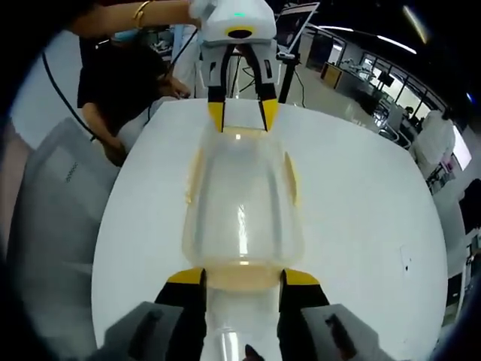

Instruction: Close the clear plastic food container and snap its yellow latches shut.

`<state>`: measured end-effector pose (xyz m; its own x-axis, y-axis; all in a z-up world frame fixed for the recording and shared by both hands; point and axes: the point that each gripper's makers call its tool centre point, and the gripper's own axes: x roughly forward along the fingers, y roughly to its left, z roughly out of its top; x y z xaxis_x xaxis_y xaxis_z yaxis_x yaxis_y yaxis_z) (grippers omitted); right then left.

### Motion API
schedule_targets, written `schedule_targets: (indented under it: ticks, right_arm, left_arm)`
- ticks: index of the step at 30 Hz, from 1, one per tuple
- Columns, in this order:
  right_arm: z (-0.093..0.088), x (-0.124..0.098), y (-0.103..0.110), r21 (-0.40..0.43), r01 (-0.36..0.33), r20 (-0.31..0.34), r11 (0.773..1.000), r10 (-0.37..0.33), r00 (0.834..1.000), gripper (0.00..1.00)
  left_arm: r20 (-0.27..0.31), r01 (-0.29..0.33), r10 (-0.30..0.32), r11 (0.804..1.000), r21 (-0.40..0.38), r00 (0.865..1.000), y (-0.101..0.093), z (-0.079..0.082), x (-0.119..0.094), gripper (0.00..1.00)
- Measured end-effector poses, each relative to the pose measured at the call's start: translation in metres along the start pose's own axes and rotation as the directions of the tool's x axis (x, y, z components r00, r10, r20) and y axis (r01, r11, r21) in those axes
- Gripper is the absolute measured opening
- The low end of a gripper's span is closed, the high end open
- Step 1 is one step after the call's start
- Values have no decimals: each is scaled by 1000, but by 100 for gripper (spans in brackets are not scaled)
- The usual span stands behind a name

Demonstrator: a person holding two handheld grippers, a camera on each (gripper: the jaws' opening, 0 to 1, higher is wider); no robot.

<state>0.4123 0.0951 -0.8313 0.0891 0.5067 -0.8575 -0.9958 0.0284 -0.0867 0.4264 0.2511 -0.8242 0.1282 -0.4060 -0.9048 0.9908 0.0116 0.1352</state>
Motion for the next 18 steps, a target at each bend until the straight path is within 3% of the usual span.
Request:
schedule_targets:
  ticks: [18]
  right_arm:
    - [0,-8,0,-6,7,37,1000,-7,999,34]
  left_arm:
    - [6,-2,2,1000,-3,1000,-1,6,-2,35]
